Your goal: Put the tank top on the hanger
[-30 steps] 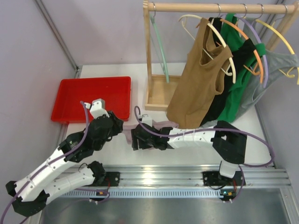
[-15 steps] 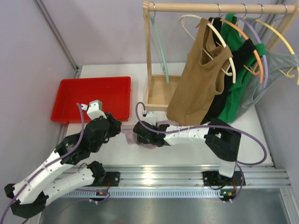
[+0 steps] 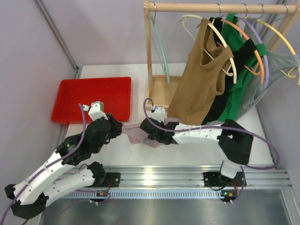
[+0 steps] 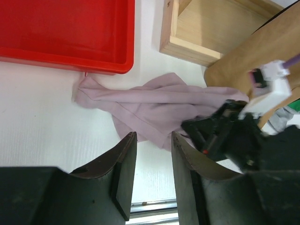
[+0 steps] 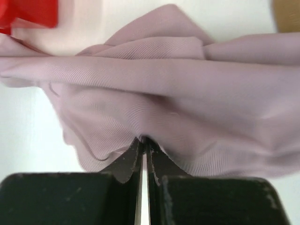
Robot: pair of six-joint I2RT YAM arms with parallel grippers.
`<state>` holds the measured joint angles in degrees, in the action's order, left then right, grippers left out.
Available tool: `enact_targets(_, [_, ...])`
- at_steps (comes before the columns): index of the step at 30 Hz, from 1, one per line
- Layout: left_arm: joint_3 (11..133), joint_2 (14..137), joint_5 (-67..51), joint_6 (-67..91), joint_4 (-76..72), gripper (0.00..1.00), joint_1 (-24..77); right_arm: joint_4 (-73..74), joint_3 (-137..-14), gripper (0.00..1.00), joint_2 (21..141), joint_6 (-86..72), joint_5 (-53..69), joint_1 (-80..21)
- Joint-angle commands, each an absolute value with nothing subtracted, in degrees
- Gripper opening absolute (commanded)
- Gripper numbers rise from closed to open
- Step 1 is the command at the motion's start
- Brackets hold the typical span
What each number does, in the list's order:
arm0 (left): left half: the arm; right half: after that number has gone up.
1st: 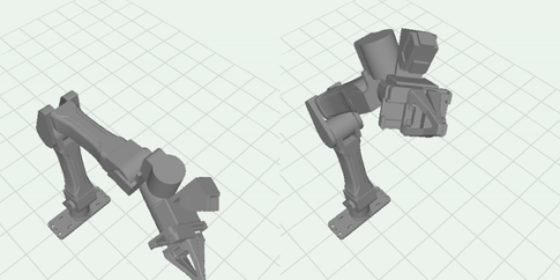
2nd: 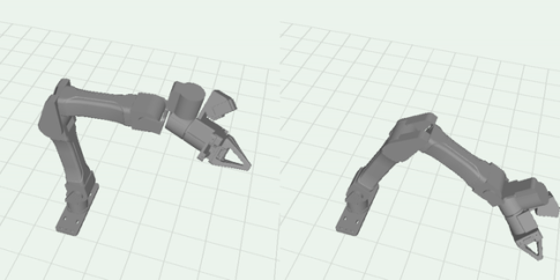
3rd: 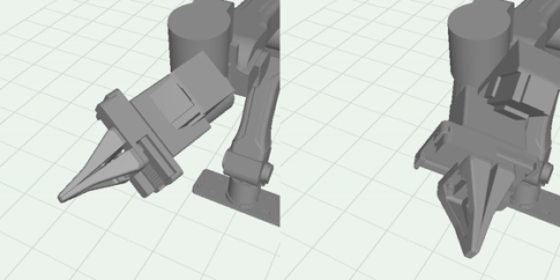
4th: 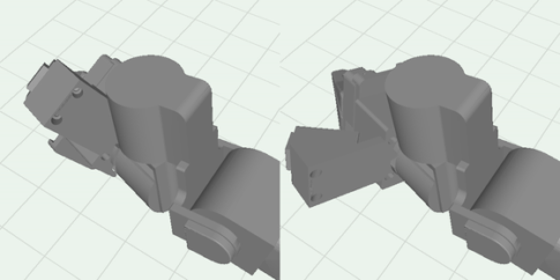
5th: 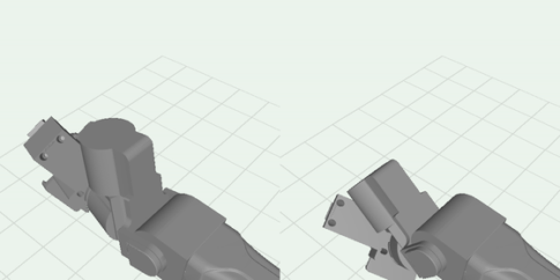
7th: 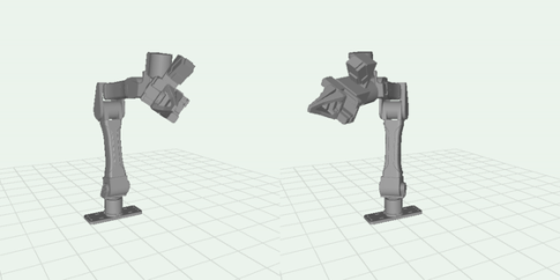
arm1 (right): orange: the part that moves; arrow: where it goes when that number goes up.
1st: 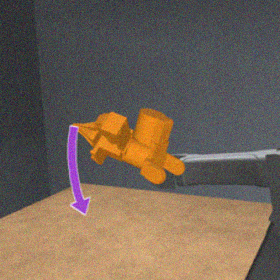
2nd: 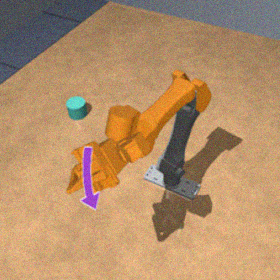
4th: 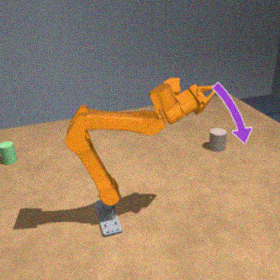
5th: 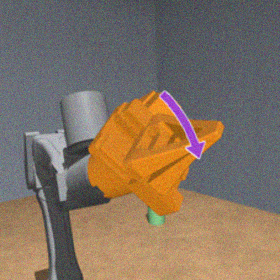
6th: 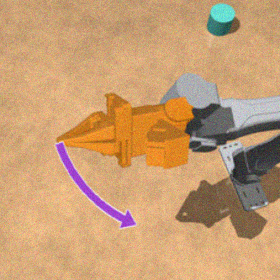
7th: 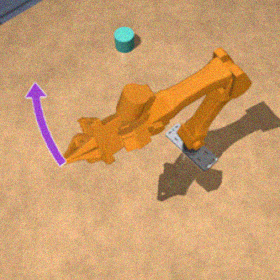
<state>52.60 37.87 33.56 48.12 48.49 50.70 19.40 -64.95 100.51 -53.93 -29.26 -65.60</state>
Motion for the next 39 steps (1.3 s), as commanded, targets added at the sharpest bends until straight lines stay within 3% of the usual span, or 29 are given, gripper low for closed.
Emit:
enact_targets(1, [51.2, 37.5, 32.6, 48.2, 46.8, 0.4, 50.5, 20.9, -63.8, 0.0, 90.1, -52.2, -33.7, -66.1])
enact_targets(10, [47.7, 38.1, 30.6, 48.1, 43.2, 0.42, 50.5, 29.8, -63.5, 0.0, 75.9, -51.2, -39.3, -70.5])
enact_targets(22, [39.7, 39.6, 25.1, 47.1, 35.2, 0.46, 50.5, 41.9, -63.9, 0.0, 65.4, -52.4, -46.8, -70.7])
enact_targets(33, [38.2, 50.3, 22.3, 41.9, 26.5, 0.51, 48.5, 49.0, -55.5, 0.0, 56.6, -55.8, -43.3, -66.4])
enact_targets(39, [39.1, 56.3, 13.0, 36.8, 21.6, 0.51, 42.2, 53.4, -49.0, 0.02, 47.9, -58.0, -40.5, -62.5])
